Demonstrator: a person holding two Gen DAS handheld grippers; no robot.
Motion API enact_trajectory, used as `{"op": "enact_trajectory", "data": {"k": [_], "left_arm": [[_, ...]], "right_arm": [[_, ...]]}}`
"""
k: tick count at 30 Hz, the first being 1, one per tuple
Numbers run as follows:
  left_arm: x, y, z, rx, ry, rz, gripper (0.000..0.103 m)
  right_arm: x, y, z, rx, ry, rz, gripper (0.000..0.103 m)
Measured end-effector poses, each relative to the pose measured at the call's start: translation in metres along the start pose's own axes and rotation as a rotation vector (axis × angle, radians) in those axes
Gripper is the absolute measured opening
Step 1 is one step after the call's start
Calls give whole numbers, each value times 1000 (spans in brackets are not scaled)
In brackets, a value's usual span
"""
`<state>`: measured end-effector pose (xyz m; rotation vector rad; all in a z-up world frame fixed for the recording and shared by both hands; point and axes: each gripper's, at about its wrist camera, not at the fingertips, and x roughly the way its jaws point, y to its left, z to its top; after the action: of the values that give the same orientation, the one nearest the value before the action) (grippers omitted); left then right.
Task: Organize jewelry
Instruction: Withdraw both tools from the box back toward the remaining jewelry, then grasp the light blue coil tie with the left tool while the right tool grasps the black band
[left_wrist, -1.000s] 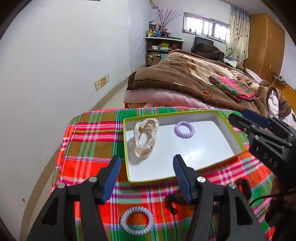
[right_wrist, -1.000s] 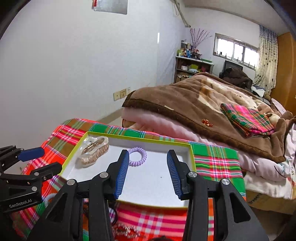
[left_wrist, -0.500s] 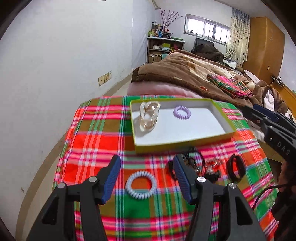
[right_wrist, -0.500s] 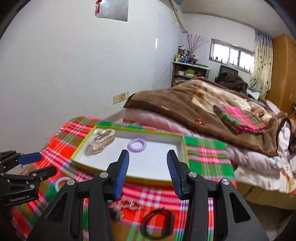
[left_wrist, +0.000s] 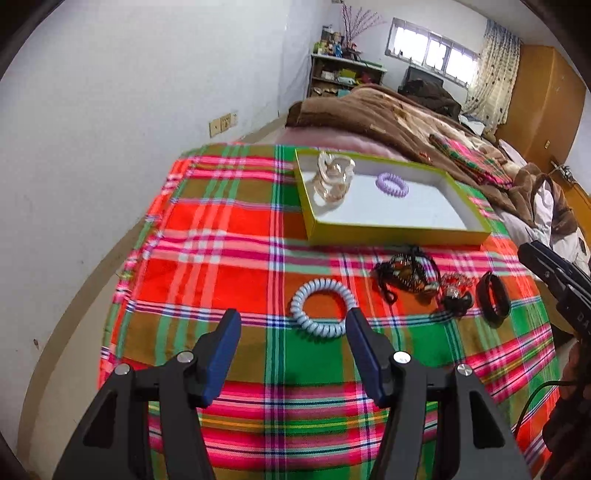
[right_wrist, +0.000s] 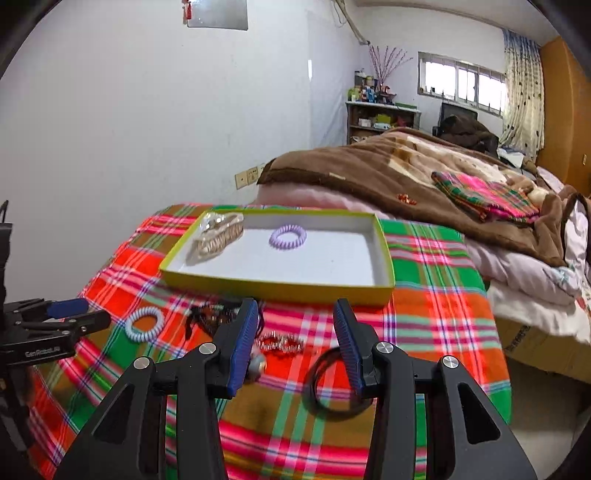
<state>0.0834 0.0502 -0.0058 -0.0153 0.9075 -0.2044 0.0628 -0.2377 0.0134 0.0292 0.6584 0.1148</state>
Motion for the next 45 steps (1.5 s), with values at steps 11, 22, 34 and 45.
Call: {"op": "enact_trajectory", "data": {"k": [11, 22, 34, 45], "left_arm": [[39, -9, 4, 18, 69, 38, 61], [46, -13, 2, 63, 84, 95, 43], [45, -7, 4, 37, 71, 75, 11], [26, 0, 7, -16, 32, 54, 11]], "right_arm": [[2, -11, -15, 38, 35, -20, 44], [3, -21, -16, 56, 38, -41, 44], [2, -55, -24, 122, 59, -97, 44], [20, -63, -36, 142, 146, -69, 44]]}}
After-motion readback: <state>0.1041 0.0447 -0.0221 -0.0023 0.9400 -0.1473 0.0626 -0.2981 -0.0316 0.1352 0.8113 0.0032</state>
